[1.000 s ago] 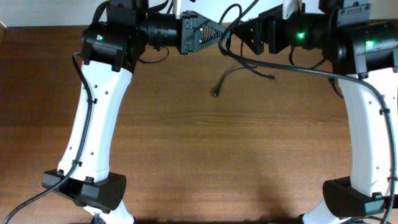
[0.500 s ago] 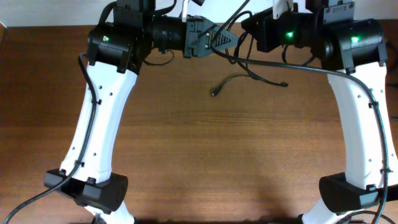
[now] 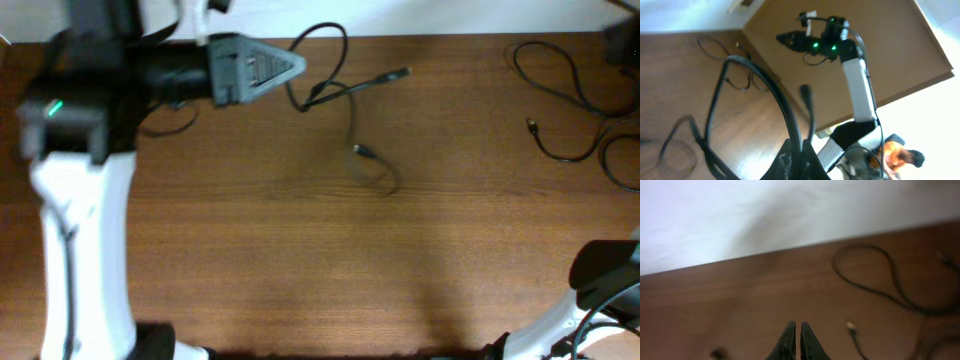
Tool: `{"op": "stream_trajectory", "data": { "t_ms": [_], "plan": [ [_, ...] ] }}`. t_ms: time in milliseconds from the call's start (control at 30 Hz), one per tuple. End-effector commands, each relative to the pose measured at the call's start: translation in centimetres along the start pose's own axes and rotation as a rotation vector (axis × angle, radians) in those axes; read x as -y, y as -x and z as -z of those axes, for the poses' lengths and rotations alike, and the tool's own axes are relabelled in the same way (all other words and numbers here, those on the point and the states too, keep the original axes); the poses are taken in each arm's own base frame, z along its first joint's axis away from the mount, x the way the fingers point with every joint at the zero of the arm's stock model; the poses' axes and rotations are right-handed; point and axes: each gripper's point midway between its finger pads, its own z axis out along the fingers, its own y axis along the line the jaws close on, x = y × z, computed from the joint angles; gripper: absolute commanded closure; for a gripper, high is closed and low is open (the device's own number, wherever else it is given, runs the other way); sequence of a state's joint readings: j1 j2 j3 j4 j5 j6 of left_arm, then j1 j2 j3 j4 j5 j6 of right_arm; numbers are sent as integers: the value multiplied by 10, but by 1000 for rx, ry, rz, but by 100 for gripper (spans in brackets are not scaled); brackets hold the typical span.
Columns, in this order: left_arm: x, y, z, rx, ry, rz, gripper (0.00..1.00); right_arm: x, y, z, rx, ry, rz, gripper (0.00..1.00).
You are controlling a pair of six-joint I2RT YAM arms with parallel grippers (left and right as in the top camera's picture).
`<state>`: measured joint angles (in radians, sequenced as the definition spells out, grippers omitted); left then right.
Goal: Untangle cables
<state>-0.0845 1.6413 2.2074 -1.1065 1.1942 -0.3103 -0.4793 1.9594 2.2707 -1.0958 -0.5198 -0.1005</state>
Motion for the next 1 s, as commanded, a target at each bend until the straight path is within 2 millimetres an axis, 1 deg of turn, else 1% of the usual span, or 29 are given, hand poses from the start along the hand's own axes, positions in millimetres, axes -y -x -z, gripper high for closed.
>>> {"op": "stream_trajectory", "data": {
  "t_ms": [0, 67, 100, 167, 200, 267, 333, 367, 400, 433, 467, 500, 533, 600, 633, 667, 700, 767, 800, 833, 867, 900, 967],
  "plan": [
    [6, 0, 12, 41, 88, -48, 100, -31, 9, 19, 40, 101, 23, 96],
    [5, -2, 5, 25, 83, -60, 100, -47, 3, 13, 7, 128, 28, 96],
    [4, -2, 2, 22, 87, -73, 100, -58, -1, 10, -12, 147, 35, 96],
    [-6, 3, 2, 43, 146, -85, 100, -91, -13, 2, -63, 212, 56, 96],
    [-6, 6, 2, 52, 150, -98, 100, -107, -18, -1, -84, 252, 65, 96],
    [-3, 15, 2, 79, 142, -140, 100, -149, -35, -6, -150, 338, 93, 96],
    [-6, 21, 3, 100, 167, -160, 100, -197, -51, -8, -204, 438, 139, 96],
    [-7, 21, 4, 103, 175, -160, 100, -216, -57, -8, -218, 474, 163, 96],
    [-9, 22, 3, 102, 177, -157, 100, -241, -65, -8, -234, 522, 199, 89],
    [-11, 22, 2, 100, 178, -153, 100, -260, -71, -8, -243, 554, 229, 60],
    [-16, 23, 0, 97, 183, -146, 100, -283, -75, -7, -239, 593, 272, 19],
    [-26, 24, -3, 90, 193, -142, 100, -300, -75, -5, -216, 622, 309, 7],
    [-33, 25, -6, 82, 194, -128, 100, -309, -71, -1, -189, 638, 333, 7],
    [-47, 27, -18, 64, 171, -106, 100, -318, -63, 13, -144, 653, 359, 7],
    [-44, 34, -28, 67, 109, -101, 100, -321, -56, 27, -110, 656, 374, 7],
    [-36, 45, -36, 81, 35, -117, 100, -324, -50, 39, -83, 659, 379, 7],
    [-29, 58, -41, 108, -11, -128, 100, -326, -46, 48, -66, 661, 370, 7],
    [-14, 76, -45, 160, -68, -181, 100, -328, -42, 59, -45, 664, 375, 7],
    [-7, 80, -48, 173, -85, -214, 100, -328, -42, 60, -46, 664, 372, 7],
    [-4, 80, -51, 176, -87, -222, 100, -328, -42, 60, -45, 664, 372, 7],
    [-3, 79, -55, 175, -87, -221, 100, -328, -41, 60, -41, 665, 374, 7],
    [-2, 79, -63, 175, -92, -236, 100, -330, -36, 61, -15, 669, 385, 7],
    [-1, 84, -68, 203, -80, -257, 100, -333, -30, 62, 8, 675, 375, 7]
  ]
}}
